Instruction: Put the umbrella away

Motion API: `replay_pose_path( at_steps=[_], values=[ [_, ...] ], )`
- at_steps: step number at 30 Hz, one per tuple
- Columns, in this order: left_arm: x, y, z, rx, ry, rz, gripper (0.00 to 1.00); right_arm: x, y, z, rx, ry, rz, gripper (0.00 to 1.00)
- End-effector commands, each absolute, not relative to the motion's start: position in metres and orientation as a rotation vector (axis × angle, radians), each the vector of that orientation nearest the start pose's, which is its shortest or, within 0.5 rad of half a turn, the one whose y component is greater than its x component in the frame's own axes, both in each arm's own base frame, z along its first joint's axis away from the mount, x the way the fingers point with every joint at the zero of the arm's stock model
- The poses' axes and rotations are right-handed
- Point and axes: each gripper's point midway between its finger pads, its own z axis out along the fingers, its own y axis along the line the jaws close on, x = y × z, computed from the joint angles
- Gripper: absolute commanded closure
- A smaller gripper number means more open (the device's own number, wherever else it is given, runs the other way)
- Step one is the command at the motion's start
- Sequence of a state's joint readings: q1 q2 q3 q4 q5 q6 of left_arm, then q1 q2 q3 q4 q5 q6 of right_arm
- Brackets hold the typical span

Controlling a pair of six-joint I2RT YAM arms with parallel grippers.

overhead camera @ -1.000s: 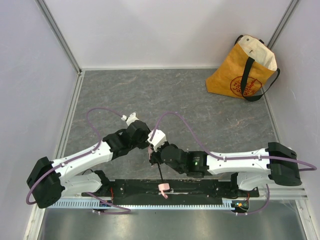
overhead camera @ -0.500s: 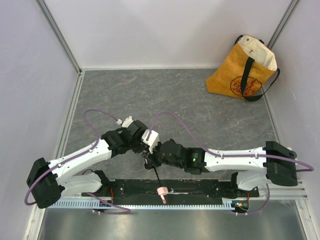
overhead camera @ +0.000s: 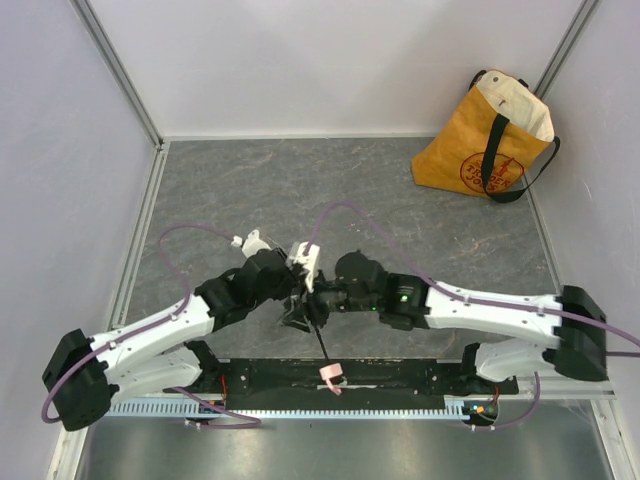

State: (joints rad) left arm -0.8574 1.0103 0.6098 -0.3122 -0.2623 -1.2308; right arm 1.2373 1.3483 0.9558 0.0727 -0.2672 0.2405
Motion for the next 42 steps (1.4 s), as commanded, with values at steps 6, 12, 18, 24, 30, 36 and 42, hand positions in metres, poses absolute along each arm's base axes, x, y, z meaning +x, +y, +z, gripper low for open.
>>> replay_pose_path(
  at_steps=[6,12,18,24,30,36,42],
  values=[
    [0.262,-0.207,0.206,-0.199,1.621,-0.739,0.98,0.166,0.305,0.303,-0.560,1.823,0.846,0.29],
    [0.265,-0.212,0.287,0.056,1.203,-0.661,0.98,0.184,0.265,0.284,-0.451,1.876,0.684,0.24],
    [0.263,-0.233,0.341,0.319,0.927,-0.477,0.98,0.188,0.249,0.271,-0.388,1.894,0.645,0.23],
    [0.241,-0.254,0.354,0.494,0.721,-0.463,0.98,0.188,0.233,0.274,-0.340,1.867,0.633,0.22],
    [0.225,-0.270,0.316,0.670,0.648,-0.476,0.98,0.184,0.226,0.278,-0.328,1.852,0.654,0.21],
    [0.246,-0.246,0.285,0.604,0.797,-0.443,0.98,0.184,0.228,0.267,-0.341,1.897,0.630,0.21],
    [0.271,-0.222,0.310,0.326,0.873,-0.516,0.98,0.192,0.243,0.265,-0.354,1.903,0.621,0.21]
  ],
)
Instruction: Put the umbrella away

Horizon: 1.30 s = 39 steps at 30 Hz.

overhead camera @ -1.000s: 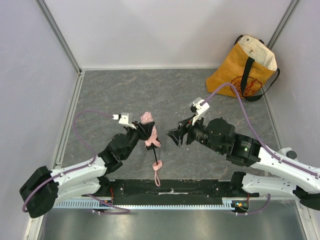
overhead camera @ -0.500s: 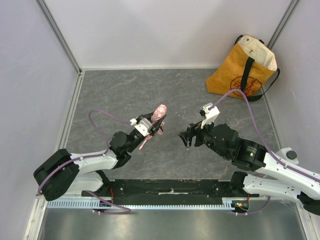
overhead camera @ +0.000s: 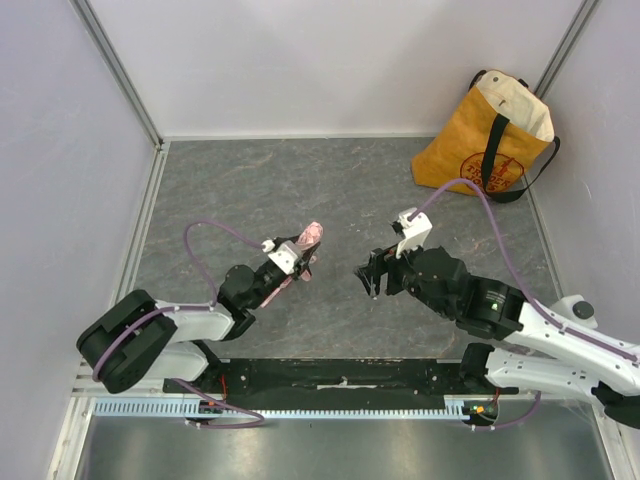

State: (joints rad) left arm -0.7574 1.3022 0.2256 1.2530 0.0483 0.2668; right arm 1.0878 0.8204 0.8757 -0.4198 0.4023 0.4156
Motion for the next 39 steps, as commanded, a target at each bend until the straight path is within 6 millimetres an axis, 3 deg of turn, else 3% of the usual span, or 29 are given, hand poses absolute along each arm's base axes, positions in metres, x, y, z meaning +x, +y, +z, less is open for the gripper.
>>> replay_pose_path(
  at_steps=[1,3,7,12,14,16,20,29,32,34,39],
  values=[
    [0.278,-0.219,0.307,0.296,0.894,-0.538,0.98,0.192,0.245,0.267,-0.358,1.900,0.624,0.21],
    [0.290,-0.220,0.311,0.271,0.899,-0.590,0.98,0.193,0.250,0.266,-0.364,1.900,0.633,0.21],
    [0.298,-0.236,0.347,0.291,0.809,-0.660,0.98,0.194,0.254,0.262,-0.370,1.906,0.633,0.21],
    [0.322,-0.258,0.356,0.278,0.803,-0.723,0.98,0.195,0.253,0.260,-0.371,1.906,0.623,0.21],
    [0.332,-0.263,0.337,0.302,0.843,-0.693,0.98,0.195,0.251,0.261,-0.371,1.901,0.622,0.20],
    [0.345,-0.261,0.304,0.303,0.929,-0.682,0.98,0.195,0.247,0.262,-0.366,1.895,0.615,0.20],
    [0.347,-0.277,0.247,0.441,1.025,-0.628,0.98,0.196,0.241,0.255,-0.356,1.901,0.598,0.20],
    [0.351,-0.279,0.205,0.446,1.137,-0.638,0.98,0.198,0.242,0.248,-0.358,1.916,0.591,0.20],
    [0.340,-0.290,0.231,0.494,1.054,-0.701,0.98,0.198,0.243,0.248,-0.361,1.922,0.591,0.20],
    [0.329,-0.286,0.270,0.457,0.979,-0.753,0.98,0.200,0.242,0.246,-0.348,1.942,0.578,0.19],
    [0.324,-0.300,0.299,0.463,1.238,-0.939,0.98,0.204,0.237,0.233,-0.342,2.030,0.485,0.18]
  ],
)
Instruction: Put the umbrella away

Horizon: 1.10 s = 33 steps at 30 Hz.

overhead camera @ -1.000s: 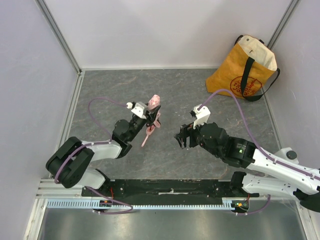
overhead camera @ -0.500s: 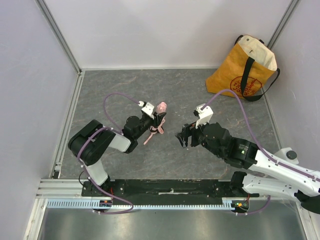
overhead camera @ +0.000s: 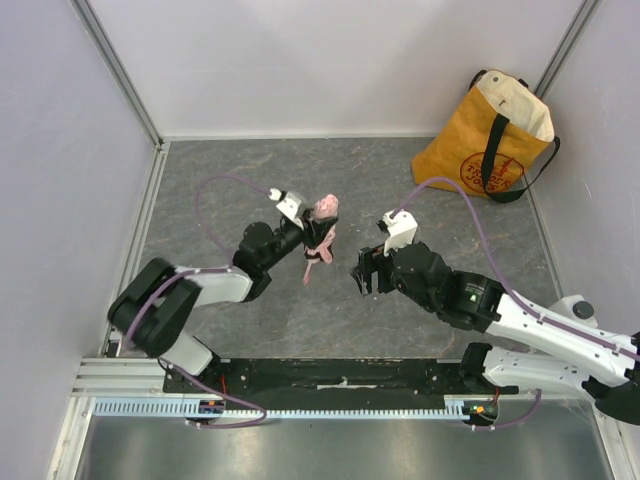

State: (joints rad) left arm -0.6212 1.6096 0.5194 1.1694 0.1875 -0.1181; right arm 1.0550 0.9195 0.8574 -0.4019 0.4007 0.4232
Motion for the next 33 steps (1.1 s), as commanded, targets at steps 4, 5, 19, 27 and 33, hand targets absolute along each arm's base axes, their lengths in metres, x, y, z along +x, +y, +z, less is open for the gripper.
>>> replay_pose_path(
  at_steps=[4,5,19,27,33],
  values=[
    [0.307,-0.308,0.287,0.541,1.531,-1.155,0.98,0.201,0.231,0.235,-0.388,2.050,0.458,0.17],
    [0.306,-0.304,0.285,0.530,1.591,-1.197,0.98,0.199,0.231,0.237,-0.405,2.051,0.464,0.17],
    [0.255,-0.294,0.140,0.484,2.281,-1.515,0.92,0.204,0.188,0.165,-0.429,2.357,0.285,0.13],
    [0.295,-0.308,0.111,0.337,2.397,-1.473,0.15,0.212,0.212,0.134,-0.490,2.390,0.458,0.13],
    [0.307,-0.275,0.126,0.263,2.382,-1.220,0.07,0.218,0.225,0.115,-0.427,2.443,0.498,0.12]
  ],
)
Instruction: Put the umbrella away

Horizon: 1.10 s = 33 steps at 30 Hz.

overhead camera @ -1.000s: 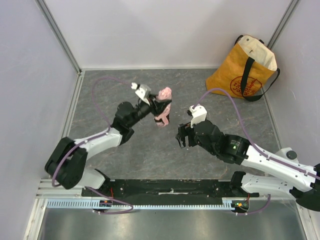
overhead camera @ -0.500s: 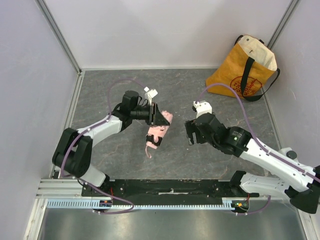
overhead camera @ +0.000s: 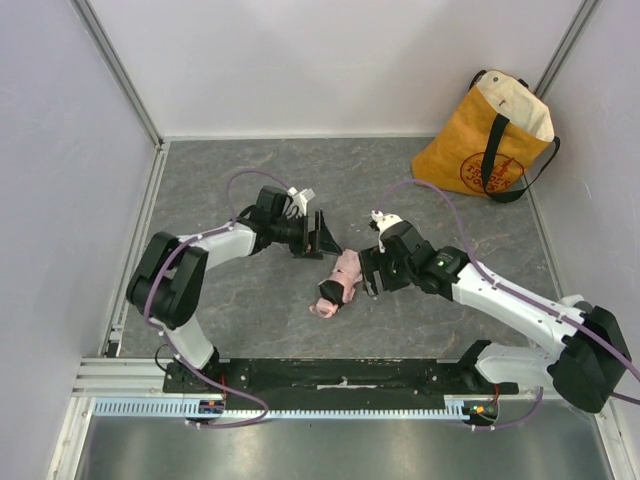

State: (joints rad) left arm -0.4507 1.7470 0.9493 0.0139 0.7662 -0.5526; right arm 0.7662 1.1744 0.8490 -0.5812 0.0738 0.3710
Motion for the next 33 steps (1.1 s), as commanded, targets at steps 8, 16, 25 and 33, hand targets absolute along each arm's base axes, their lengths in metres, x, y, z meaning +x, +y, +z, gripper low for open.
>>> replay_pose_path(
  at_steps=[8,16,25,33],
  values=[
    [0.281,-0.220,0.183,0.259,2.200,-0.962,0.14,0.222,0.238,0.092,-0.217,2.525,0.572,0.10],
    [0.225,-0.223,0.171,0.223,2.176,-1.190,0.28,0.235,0.256,0.086,0.273,2.497,0.807,0.11],
    [0.205,-0.268,0.130,0.252,2.195,-1.349,0.16,0.234,0.273,0.056,0.268,2.497,0.942,0.17],
    [0.210,-0.268,0.131,0.265,2.149,-1.277,0.25,0.244,0.287,0.047,0.240,2.367,1.091,0.26]
  ],
)
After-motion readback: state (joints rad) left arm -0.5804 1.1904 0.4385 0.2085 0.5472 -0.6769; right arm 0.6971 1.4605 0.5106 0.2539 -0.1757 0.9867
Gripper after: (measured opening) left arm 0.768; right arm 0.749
